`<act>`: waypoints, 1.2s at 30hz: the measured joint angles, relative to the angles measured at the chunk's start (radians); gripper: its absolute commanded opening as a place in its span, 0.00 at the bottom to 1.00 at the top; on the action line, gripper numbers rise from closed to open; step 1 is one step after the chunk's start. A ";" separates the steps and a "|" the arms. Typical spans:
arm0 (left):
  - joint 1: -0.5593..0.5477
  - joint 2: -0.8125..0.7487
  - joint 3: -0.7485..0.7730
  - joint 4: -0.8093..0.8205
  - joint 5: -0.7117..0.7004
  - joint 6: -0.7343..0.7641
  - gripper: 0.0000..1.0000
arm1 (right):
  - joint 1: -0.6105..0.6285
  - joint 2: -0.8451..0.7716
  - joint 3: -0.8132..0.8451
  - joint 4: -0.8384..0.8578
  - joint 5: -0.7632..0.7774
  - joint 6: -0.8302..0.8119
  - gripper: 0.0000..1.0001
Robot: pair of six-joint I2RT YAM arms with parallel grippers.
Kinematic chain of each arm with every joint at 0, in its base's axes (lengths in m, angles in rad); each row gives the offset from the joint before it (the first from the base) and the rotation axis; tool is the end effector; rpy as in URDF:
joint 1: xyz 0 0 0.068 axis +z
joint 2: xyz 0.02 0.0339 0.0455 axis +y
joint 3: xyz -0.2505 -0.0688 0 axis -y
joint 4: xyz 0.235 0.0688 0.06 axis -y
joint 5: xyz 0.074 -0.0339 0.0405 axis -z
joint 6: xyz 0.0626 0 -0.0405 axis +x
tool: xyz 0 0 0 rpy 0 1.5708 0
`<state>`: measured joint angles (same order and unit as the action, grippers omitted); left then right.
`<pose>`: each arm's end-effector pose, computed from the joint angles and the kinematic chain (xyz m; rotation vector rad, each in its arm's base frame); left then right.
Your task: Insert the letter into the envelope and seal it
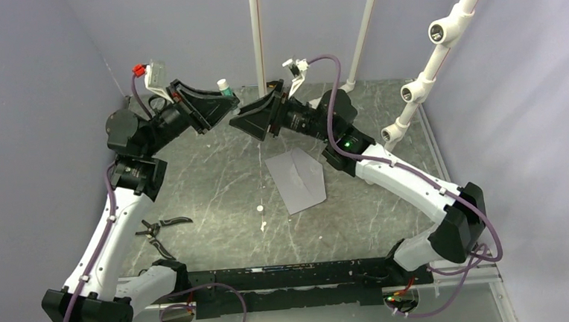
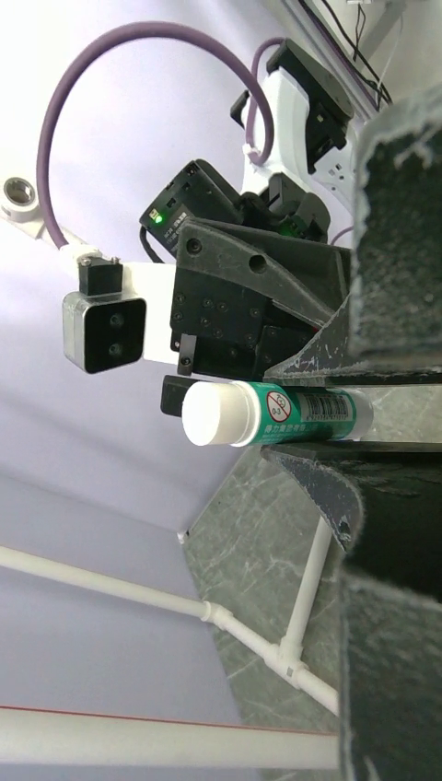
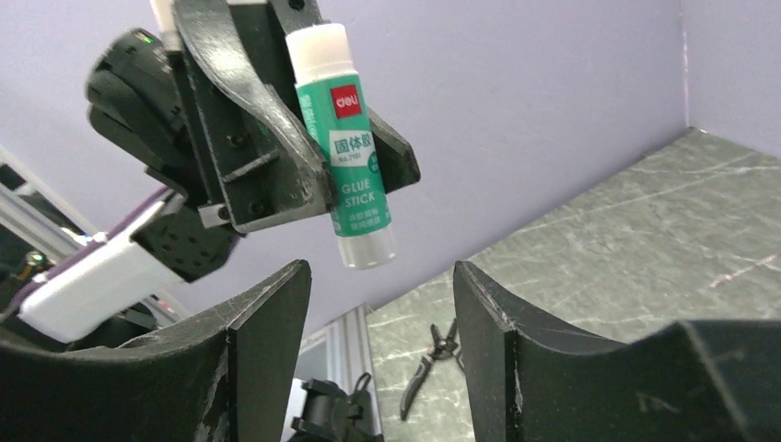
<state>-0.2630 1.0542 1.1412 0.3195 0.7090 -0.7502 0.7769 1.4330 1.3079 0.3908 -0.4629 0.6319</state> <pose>0.2180 -0.1009 0.4595 0.3651 1.3264 -1.2720 0.2312 0.2665 0.4260 -0.5434 1.3942 1.4684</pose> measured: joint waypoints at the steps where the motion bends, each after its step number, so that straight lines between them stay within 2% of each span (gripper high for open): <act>1: 0.000 0.000 0.000 0.009 0.000 -0.012 0.02 | 0.000 0.002 0.000 0.018 -0.002 0.013 0.55; 5: 0.000 -0.001 0.000 0.022 0.000 -0.035 0.03 | 0.000 0.010 0.019 0.073 -0.027 0.051 0.45; 10: 0.000 -0.013 0.000 0.051 0.000 -0.061 0.02 | -0.008 0.041 0.068 0.095 -0.055 0.087 0.08; 12: 0.001 -0.019 0.000 0.056 -0.002 -0.080 0.02 | -0.009 0.050 0.073 0.117 -0.073 0.100 0.00; 17: 0.000 -0.027 0.000 0.098 -0.004 -0.130 0.02 | -0.018 0.054 0.073 0.175 -0.103 0.156 0.00; 24: -0.013 -0.029 0.000 0.251 0.048 -0.191 0.02 | -0.040 0.066 0.073 0.333 -0.200 0.372 0.00; 31: -0.021 -0.045 -0.011 0.251 0.111 -0.179 0.02 | -0.056 0.073 0.000 0.492 -0.254 0.583 0.00; 33: -0.022 -0.046 -0.022 0.245 0.119 -0.179 0.03 | -0.060 0.074 -0.028 0.534 -0.253 0.632 0.26; 34: -0.022 -0.046 -0.025 0.244 0.121 -0.180 0.02 | -0.063 0.074 -0.039 0.552 -0.253 0.649 0.46; 35: -0.022 -0.046 -0.026 0.239 0.121 -0.178 0.03 | -0.065 0.076 -0.046 0.564 -0.251 0.658 0.61; 36: -0.022 -0.046 -0.026 0.234 0.119 -0.175 0.02 | -0.066 0.076 -0.047 0.568 -0.248 0.665 0.70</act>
<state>-0.2848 1.0084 1.1152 0.5537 0.8284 -0.9253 0.7105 1.5089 1.2606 0.9588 -0.7105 1.2964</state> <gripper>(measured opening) 0.215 0.344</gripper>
